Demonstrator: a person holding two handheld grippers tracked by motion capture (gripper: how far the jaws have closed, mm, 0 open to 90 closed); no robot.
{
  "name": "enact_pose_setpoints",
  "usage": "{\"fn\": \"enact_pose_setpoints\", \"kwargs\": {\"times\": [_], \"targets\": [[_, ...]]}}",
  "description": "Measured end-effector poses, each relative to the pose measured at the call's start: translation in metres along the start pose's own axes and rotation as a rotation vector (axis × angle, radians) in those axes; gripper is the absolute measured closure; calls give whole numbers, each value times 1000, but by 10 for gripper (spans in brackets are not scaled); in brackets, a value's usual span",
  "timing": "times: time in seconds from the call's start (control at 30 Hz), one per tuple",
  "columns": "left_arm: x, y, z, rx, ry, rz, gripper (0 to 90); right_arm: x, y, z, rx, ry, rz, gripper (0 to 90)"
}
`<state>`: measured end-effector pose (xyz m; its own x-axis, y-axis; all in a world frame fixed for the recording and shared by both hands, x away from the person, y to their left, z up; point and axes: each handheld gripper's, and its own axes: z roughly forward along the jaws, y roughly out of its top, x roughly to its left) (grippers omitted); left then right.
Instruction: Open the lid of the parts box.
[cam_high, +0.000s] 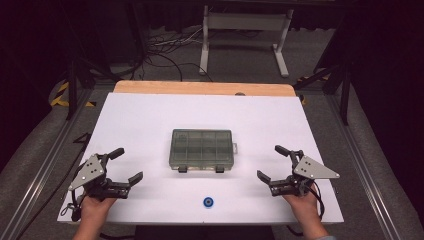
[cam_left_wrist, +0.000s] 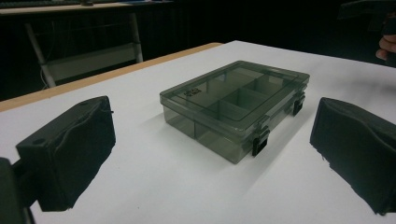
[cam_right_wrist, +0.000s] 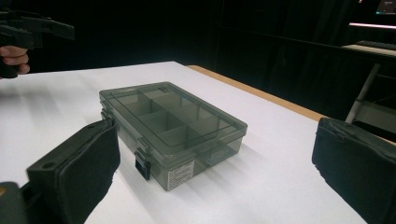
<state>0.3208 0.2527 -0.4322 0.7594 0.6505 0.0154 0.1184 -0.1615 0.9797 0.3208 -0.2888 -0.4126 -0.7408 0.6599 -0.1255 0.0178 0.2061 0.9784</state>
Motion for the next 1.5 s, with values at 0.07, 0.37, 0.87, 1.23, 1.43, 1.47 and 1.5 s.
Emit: {"fn": "enact_pose_setpoints", "kwargs": {"times": [0.07, 0.37, 0.87, 1.23, 1.43, 1.47, 1.5], "targets": [[-1, 0, 1, 1, 2, 7, 6, 0, 0, 0, -2, 2, 3, 17], [0, 6, 17, 13, -25, -10, 6, 2, 3, 10, 11, 22, 10, 18], [1, 13, 41, 22, -55, -19, 7, 9, 16, 53, 42, 87, 18, 17], [0, 22, 60, 3, -102, -11, 7, 7, 19, 71, 31, 103, 48, 18], [1, 24, 66, 16, -108, -7, 14, 6, 21, 82, 64, 125, 50, 22], [1, 24, 66, 24, -108, -6, 14, 5, 21, 83, 66, 128, 49, 26], [1, 24, 67, 27, -106, -3, 15, 5, 21, 84, 72, 132, 51, 28]]}}
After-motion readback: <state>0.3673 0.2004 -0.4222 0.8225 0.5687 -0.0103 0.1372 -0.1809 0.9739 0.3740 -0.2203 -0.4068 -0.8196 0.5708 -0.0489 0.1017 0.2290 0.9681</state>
